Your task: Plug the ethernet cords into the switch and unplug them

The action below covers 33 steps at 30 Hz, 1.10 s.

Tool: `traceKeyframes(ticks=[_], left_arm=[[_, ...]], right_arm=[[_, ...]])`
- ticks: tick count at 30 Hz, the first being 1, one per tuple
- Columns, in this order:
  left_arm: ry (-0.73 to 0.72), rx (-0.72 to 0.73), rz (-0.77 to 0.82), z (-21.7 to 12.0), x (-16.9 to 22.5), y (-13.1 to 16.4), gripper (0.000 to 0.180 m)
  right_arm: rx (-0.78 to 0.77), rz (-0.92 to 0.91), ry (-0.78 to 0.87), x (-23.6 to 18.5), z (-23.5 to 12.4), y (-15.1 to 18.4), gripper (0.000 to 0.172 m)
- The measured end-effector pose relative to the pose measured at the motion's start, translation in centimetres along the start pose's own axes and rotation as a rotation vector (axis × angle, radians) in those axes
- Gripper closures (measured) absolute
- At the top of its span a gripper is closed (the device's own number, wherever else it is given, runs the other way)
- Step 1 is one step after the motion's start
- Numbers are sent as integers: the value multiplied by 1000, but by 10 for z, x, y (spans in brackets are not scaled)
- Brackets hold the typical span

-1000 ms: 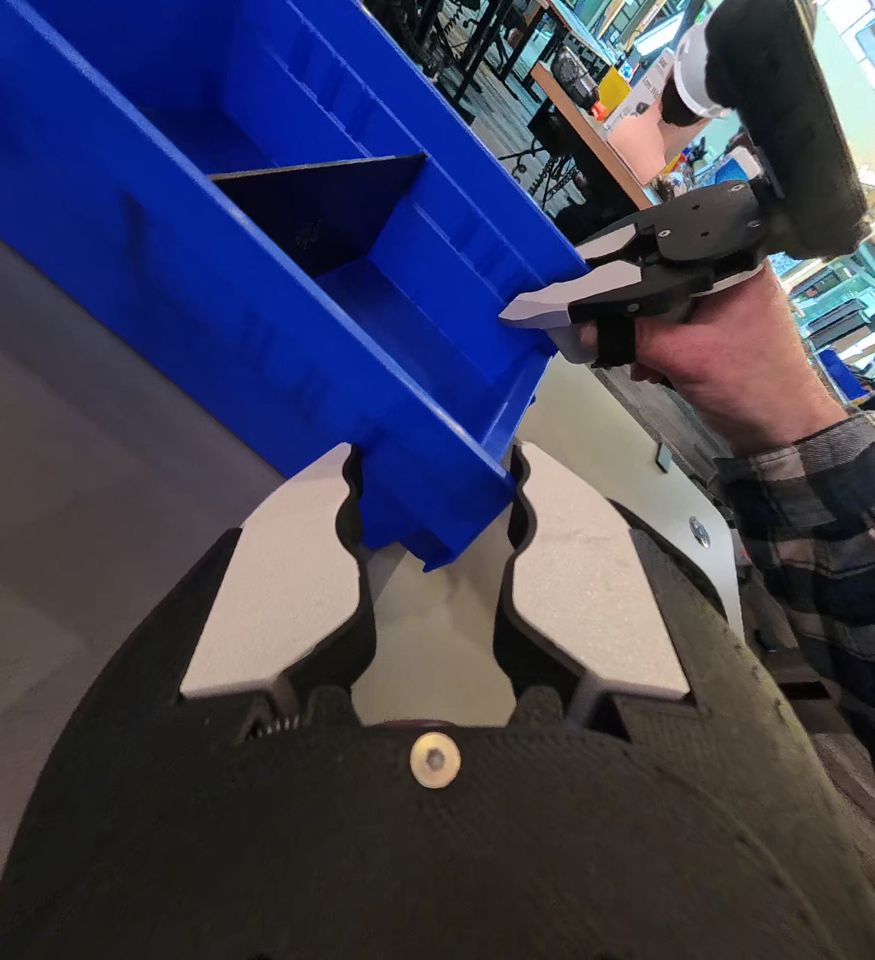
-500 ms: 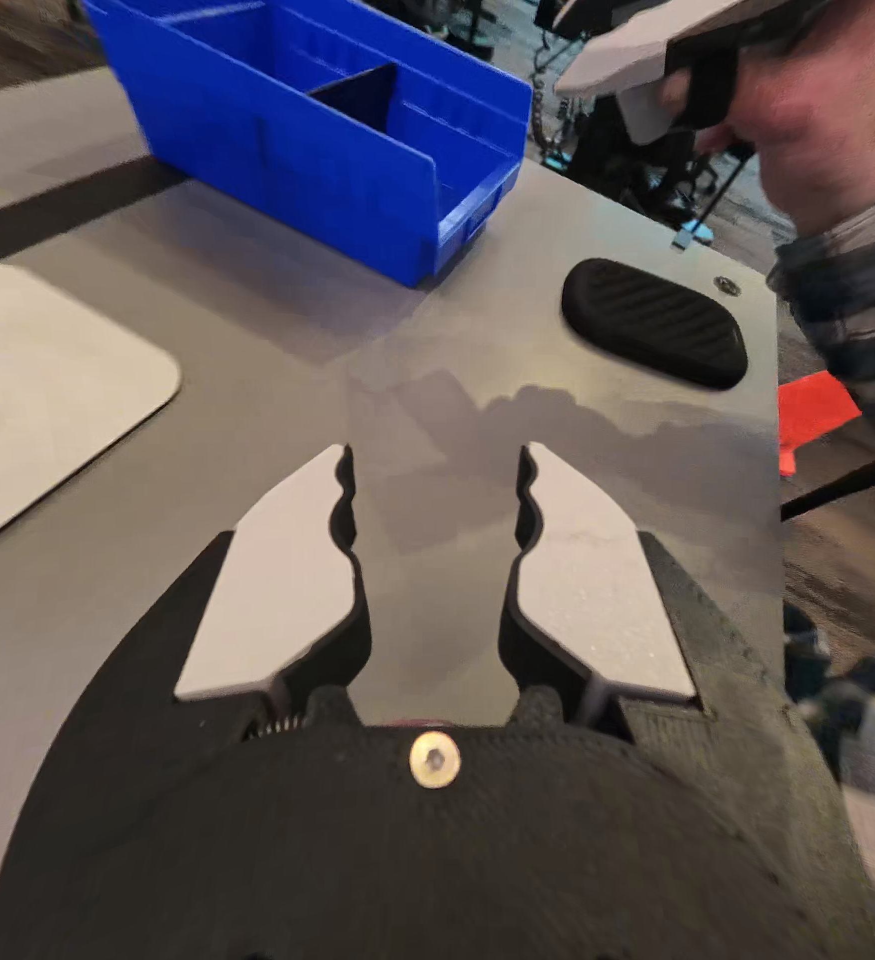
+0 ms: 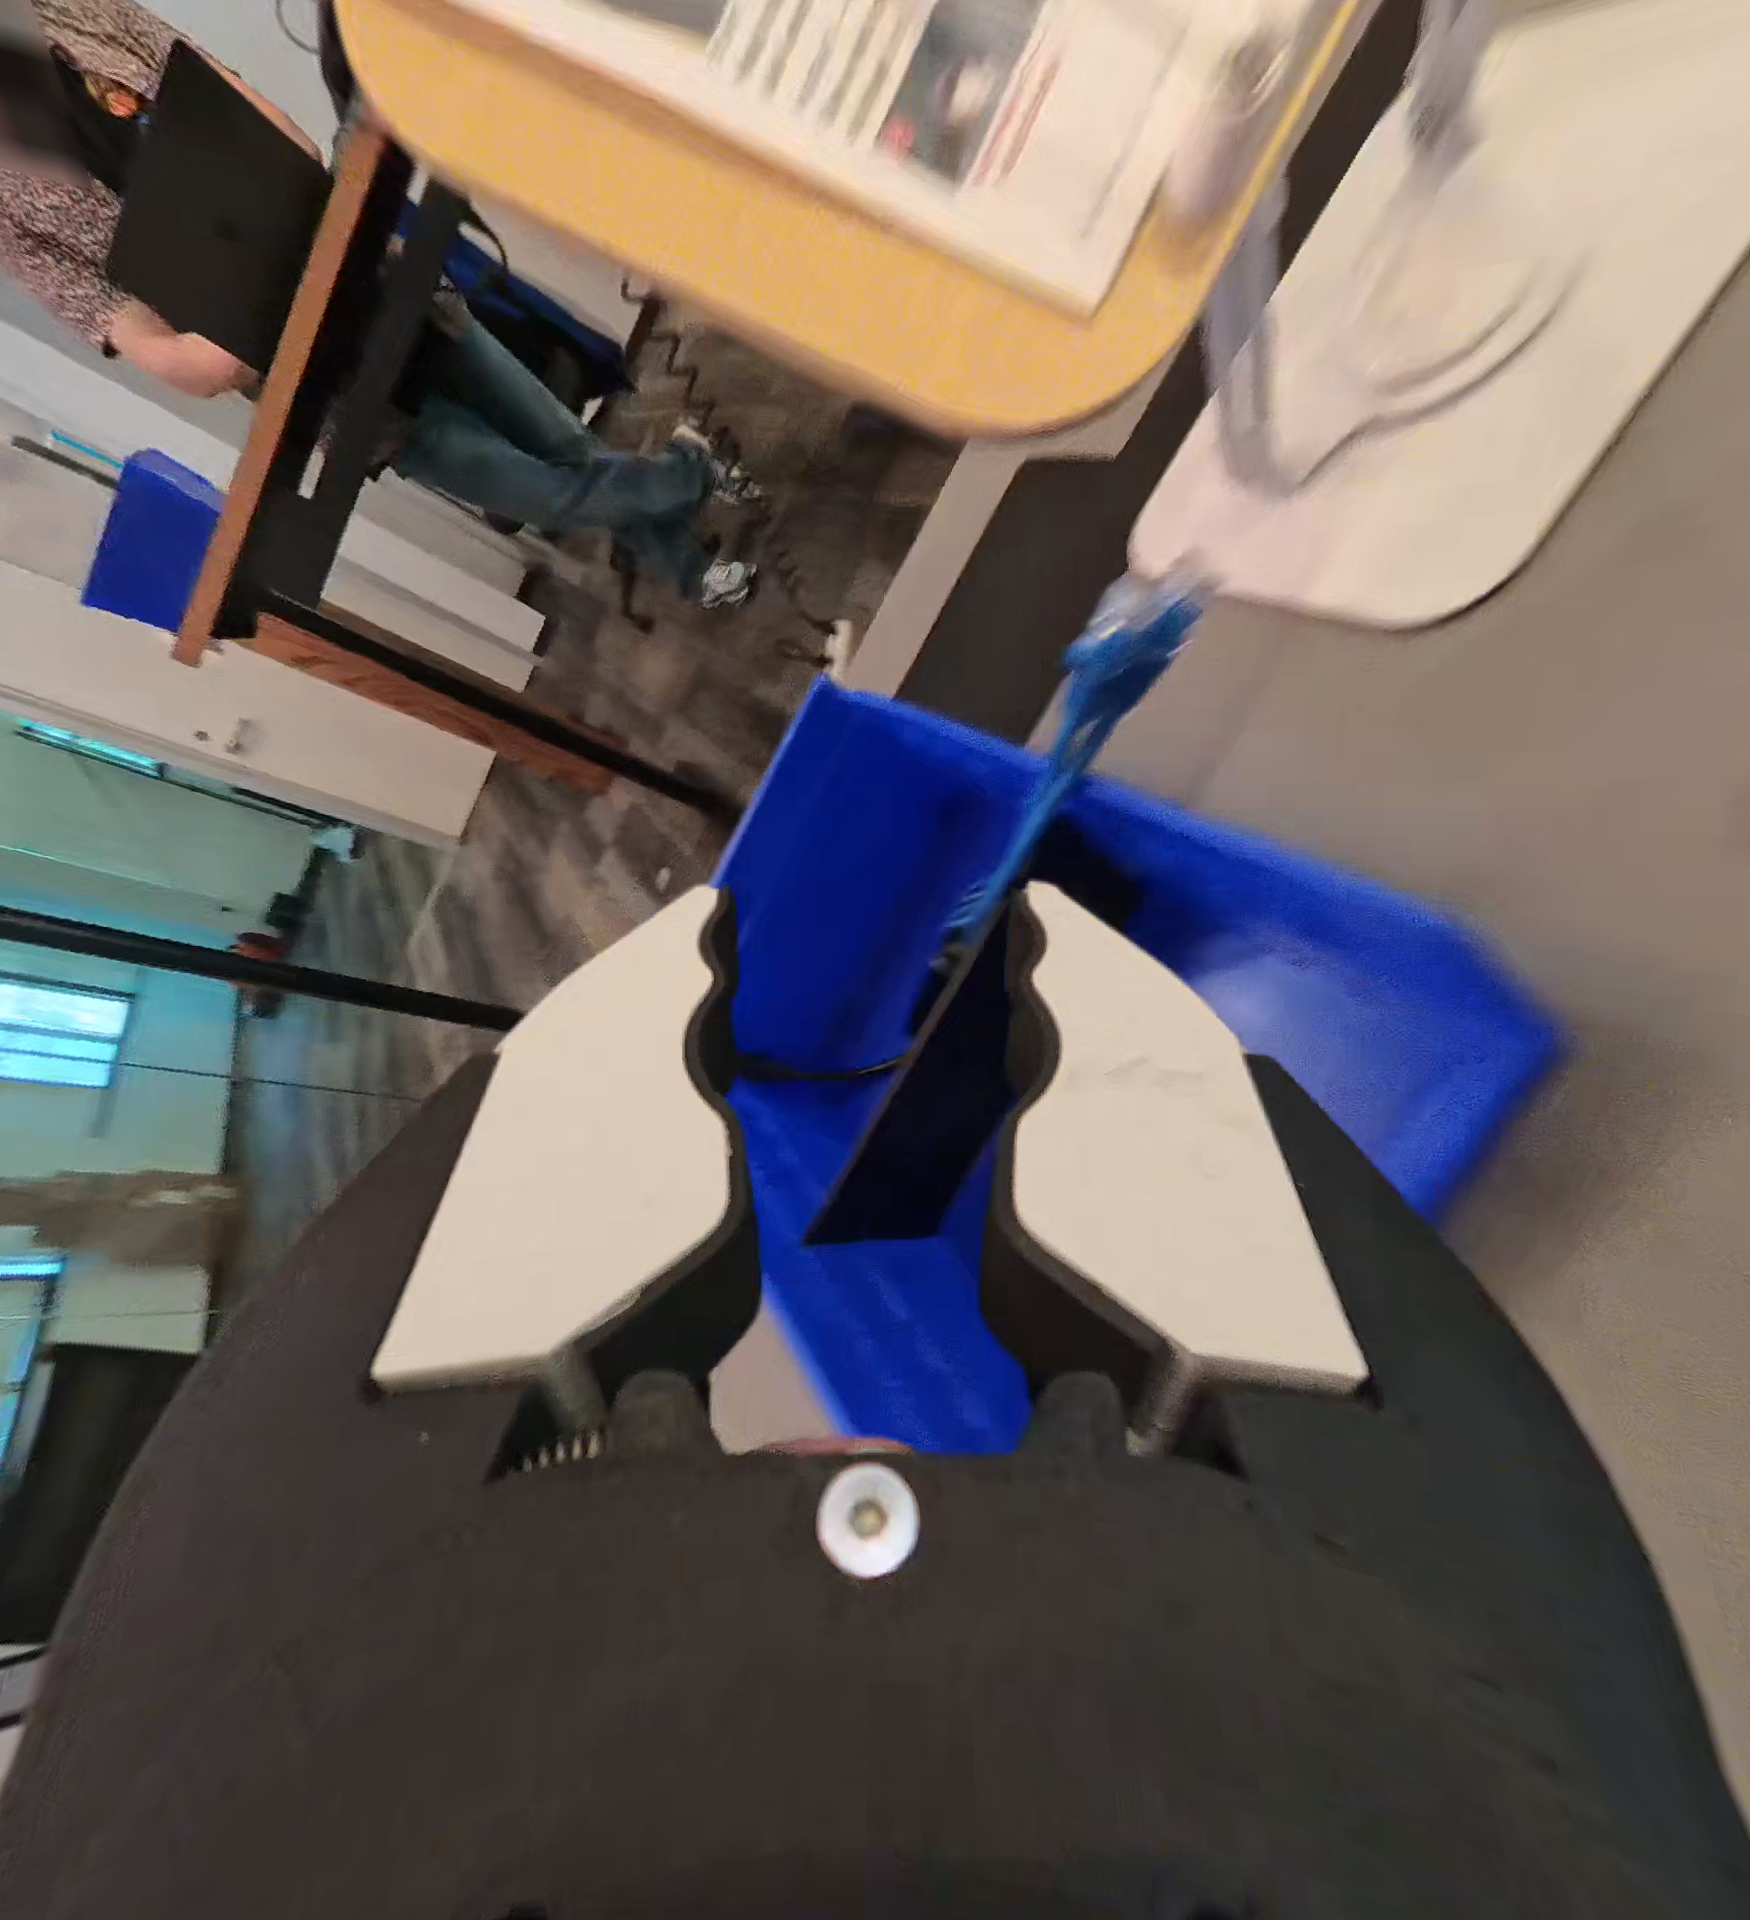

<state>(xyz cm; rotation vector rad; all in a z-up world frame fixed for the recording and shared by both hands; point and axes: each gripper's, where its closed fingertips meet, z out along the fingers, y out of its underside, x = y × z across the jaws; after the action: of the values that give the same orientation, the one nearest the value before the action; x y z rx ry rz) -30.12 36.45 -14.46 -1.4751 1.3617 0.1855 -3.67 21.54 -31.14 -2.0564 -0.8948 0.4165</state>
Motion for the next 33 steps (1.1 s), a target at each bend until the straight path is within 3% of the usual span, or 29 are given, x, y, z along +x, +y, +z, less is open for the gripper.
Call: traceKeyframes(ticks=[3, 8, 11, 14, 22, 33], left_arm=[[104, -46, 107, 35, -19, 21, 137], [277, -188, 297, 89, -28, 62, 141], [477, -251, 300, 106, -19, 79, 140], [584, -324, 302, 123, -17, 98, 131], [729, -416, 470, 147, 6, 129, 135], [795, -330, 523, 159, 16, 132, 134]], right_arm=[[8, -6, -68, -8, 22, -4, 133], [0, -42, -107, -13, 23, -2, 134], [2, -45, -132, -16, 21, -1, 136], [-6, -41, -165, -19, 21, 0, 137], [8, -14, -197, -17, 16, 1, 137], [4, -27, -219, -20, 14, 2, 138]])
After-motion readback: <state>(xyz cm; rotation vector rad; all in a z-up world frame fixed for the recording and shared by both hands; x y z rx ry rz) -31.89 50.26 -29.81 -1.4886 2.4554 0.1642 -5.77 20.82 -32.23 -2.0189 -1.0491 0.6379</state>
